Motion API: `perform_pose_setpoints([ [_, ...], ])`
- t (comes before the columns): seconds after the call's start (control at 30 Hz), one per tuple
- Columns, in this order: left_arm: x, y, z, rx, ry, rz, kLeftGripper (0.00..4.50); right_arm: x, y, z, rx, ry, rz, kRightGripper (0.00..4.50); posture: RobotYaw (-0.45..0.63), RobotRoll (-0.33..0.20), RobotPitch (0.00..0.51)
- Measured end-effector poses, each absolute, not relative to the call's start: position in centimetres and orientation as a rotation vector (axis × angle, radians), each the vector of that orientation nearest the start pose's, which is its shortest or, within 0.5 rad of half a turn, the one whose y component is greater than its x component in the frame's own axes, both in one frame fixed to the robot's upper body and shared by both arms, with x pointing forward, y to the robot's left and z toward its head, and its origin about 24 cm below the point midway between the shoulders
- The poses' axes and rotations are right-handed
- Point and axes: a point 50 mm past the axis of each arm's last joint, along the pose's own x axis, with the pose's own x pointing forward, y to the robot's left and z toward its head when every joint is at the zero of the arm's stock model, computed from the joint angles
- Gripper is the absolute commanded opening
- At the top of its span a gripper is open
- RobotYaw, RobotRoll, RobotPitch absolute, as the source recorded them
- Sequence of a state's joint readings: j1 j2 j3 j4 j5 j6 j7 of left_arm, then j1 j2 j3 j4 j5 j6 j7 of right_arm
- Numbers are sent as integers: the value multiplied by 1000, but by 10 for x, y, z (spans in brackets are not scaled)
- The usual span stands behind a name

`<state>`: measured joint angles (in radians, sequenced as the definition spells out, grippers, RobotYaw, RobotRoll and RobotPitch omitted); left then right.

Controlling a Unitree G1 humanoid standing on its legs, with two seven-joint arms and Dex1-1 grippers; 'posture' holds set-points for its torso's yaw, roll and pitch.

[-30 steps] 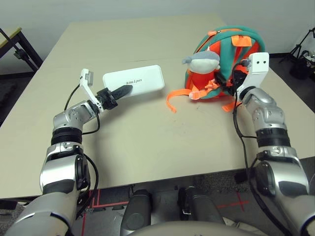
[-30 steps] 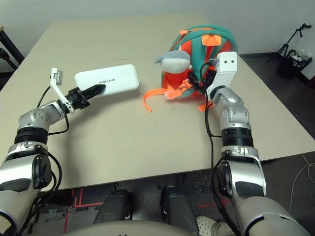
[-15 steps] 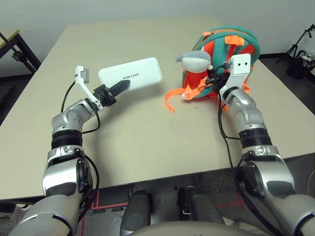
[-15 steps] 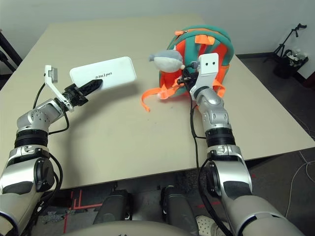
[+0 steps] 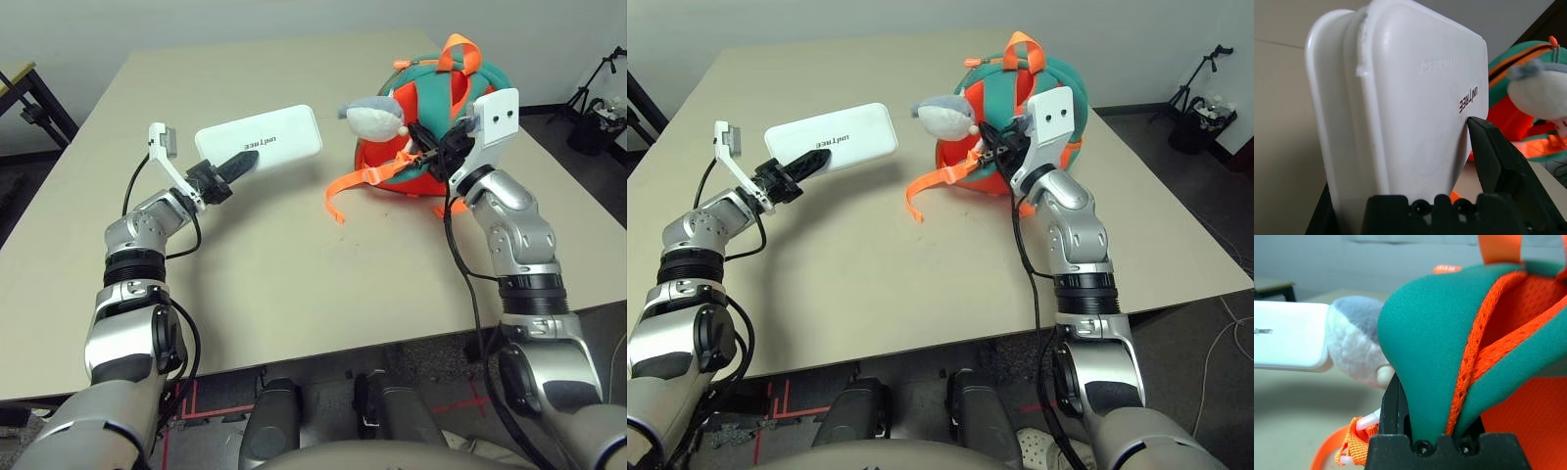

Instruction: Put the pencil case into the backpack and zip it.

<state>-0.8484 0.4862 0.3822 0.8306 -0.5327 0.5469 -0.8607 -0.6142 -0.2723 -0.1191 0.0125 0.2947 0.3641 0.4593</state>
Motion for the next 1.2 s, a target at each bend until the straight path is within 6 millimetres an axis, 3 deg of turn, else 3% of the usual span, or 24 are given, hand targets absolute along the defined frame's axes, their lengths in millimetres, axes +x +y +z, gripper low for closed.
perform_pose_setpoints([
  [0.23, 370, 264, 165, -561, 34, -569, 3135, 312, -137, 204, 51, -274, 651, 224, 105, 0, 59],
  [0.43, 369, 264, 169, -544, 17, -598, 3135, 284, -128, 209, 106, -275, 760, 224, 99, 0, 68],
  [0.63, 364, 265, 183, -471, 16, -662, 3135, 259, -131, 197, 137, -172, 895, 224, 95, 0, 71],
  [0.83, 351, 260, 215, -319, 29, -823, 3135, 248, -137, 175, 65, -57, 936, 223, 97, 0, 69],
  [1.2, 323, 268, 254, -80, 113, -904, 3135, 249, -133, 170, 36, -59, 938, 223, 107, 0, 71],
])
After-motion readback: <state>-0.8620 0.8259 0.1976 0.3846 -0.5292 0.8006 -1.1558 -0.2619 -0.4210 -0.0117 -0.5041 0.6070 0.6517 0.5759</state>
